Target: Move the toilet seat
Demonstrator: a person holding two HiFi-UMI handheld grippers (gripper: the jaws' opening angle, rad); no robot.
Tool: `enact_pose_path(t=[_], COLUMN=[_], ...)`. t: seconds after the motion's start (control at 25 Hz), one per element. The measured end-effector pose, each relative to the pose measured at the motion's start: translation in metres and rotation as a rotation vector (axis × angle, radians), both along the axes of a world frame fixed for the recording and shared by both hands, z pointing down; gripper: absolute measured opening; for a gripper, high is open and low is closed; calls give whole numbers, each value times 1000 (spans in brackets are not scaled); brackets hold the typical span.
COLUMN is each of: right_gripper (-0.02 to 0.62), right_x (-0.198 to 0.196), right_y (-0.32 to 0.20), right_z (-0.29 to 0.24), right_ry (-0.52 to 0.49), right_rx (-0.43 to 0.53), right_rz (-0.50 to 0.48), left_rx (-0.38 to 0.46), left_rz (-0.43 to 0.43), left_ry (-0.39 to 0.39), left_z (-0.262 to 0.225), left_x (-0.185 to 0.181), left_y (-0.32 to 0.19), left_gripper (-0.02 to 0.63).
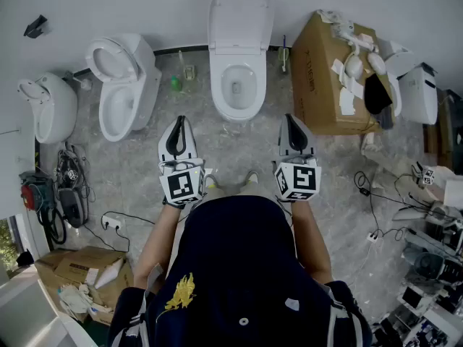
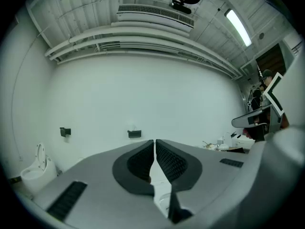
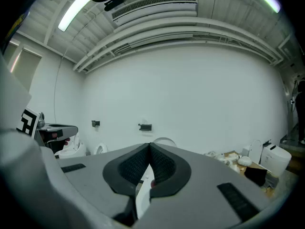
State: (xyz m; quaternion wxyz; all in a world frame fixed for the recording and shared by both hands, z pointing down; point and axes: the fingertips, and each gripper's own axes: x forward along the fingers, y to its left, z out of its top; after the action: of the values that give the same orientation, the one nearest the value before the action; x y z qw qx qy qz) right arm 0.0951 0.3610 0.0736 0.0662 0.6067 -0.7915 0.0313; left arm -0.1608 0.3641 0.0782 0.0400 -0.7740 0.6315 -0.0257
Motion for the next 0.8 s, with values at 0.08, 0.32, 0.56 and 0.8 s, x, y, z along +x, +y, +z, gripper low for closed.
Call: enact_pose_path(t=[0.08,0.32,0.56,0.8], right_gripper=[28,27,27,28], right_x=[-4,-13,-35,-51], right_y=[-1,-2,5,15], right_z=[0,3,15,37], right_ry=[-3,-1,4,-32], right_rx=[-2,-13,-54,-147], right_rz=[-2,15,48,103], left_rx=[8,-14,-30,-72], left_rz=[1,34,95,144], left_ry=[4,1,-24,28], left_z=[-2,2,9,20], left_x=[-2,-16,-37,-67], left_y=[-2,-5,-2,0], left_gripper=[20,20,20,20])
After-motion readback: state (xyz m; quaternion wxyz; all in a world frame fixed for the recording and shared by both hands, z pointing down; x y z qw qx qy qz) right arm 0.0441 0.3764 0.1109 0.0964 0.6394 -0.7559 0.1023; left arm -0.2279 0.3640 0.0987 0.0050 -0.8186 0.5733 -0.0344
